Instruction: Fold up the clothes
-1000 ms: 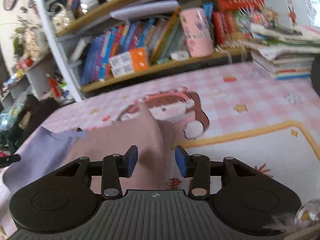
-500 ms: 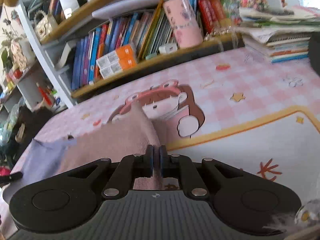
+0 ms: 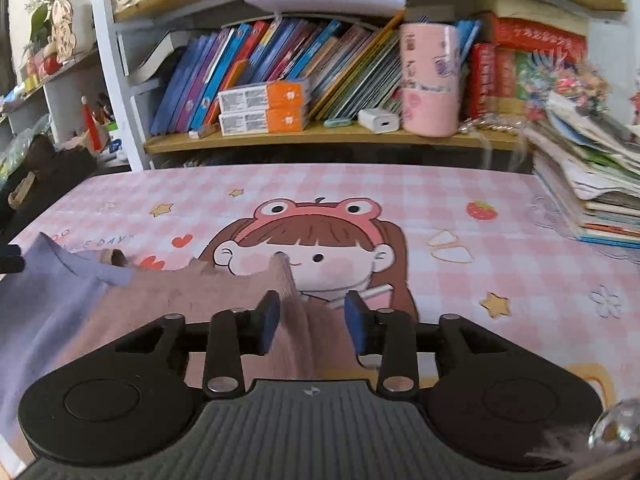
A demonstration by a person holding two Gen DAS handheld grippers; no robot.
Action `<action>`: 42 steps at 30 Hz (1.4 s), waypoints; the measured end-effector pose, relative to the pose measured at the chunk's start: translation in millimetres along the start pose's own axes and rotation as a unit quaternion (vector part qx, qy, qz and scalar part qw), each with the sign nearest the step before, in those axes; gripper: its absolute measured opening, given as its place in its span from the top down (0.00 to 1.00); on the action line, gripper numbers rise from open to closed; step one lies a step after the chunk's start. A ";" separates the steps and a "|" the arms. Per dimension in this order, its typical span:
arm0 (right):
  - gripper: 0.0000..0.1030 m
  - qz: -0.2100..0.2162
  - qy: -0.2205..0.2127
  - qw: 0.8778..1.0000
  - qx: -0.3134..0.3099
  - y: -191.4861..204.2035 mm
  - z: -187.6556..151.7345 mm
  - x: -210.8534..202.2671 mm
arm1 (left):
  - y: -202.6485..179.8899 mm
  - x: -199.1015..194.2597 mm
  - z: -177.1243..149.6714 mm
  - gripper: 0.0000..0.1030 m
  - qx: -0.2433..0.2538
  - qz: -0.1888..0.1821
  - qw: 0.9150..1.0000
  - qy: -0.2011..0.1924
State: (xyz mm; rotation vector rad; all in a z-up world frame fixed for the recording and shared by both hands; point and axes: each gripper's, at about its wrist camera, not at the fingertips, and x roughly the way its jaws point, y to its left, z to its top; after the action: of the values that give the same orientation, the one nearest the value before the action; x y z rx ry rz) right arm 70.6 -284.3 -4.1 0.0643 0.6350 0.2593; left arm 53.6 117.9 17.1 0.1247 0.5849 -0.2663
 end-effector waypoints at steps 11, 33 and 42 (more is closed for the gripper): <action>0.99 -0.003 -0.005 0.999 0.035 -20.3 -2.9 15.8 | 35.3 6.8 -20.7 0.92 -0.115 -0.035 0.993 -0.015; 0.94 -0.011 -0.005 1.000 -0.026 9.7 -5.5 26.6 | 38.3 9.5 -25.8 0.82 -0.125 -0.027 0.992 0.008; 0.62 0.070 0.026 0.991 0.107 -31.1 -29.4 -27.2 | 36.6 -42.6 -53.7 0.34 -0.169 -0.077 0.983 0.012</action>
State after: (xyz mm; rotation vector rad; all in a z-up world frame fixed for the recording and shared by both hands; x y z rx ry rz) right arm 38.8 -321.9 -16.3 0.3097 0.7087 0.3294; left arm 1.5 172.2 -2.0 -0.2469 0.6563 -0.3125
